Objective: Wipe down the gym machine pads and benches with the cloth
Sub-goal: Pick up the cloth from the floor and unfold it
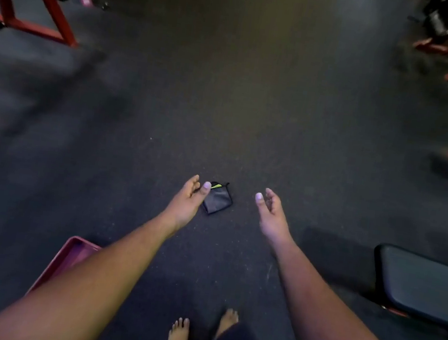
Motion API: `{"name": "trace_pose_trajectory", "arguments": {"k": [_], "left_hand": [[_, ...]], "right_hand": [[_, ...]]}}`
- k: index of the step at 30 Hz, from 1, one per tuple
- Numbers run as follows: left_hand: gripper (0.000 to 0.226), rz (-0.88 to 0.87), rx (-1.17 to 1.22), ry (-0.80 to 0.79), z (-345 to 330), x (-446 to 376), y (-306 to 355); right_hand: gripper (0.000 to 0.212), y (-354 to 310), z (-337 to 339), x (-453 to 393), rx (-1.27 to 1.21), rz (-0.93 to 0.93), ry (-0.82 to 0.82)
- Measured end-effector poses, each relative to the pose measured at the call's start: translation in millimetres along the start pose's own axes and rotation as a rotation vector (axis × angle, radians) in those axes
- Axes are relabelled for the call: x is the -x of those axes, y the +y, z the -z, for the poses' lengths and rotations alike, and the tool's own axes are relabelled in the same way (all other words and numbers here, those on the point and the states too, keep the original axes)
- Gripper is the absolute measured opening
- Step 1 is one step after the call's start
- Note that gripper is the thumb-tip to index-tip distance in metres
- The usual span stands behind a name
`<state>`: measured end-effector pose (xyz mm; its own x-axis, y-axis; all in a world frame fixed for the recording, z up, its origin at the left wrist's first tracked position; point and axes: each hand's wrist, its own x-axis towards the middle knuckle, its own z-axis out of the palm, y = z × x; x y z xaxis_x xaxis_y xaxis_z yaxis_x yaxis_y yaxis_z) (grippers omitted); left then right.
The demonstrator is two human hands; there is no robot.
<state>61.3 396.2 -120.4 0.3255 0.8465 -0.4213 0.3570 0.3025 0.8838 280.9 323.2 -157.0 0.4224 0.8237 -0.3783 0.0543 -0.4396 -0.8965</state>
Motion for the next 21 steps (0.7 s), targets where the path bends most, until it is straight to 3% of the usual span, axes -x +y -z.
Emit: {"name": "trace_pose_trajectory", "arguments": {"k": [5, 11, 16, 21], "left_hand": [[0.072, 0.117, -0.012, 0.061, -8, -151, -27], [0.065, 0.322, -0.036, 0.125, -28, -334, -113], [0.071, 0.471, -0.178, 0.022, -56, -490, -240], [0.064, 0.486, -0.38, -0.107, -81, -603, -395]], "right_hand": [[0.067, 26, -22, -158, 0.076, -0.083, -0.028], [0.066, 106, -60, -344, 0.193, -0.219, -0.174], [0.067, 225, -108, -496, 0.376, -0.239, -0.26], [0.068, 361, -165, -596, 0.519, -0.23, -0.367]]}}
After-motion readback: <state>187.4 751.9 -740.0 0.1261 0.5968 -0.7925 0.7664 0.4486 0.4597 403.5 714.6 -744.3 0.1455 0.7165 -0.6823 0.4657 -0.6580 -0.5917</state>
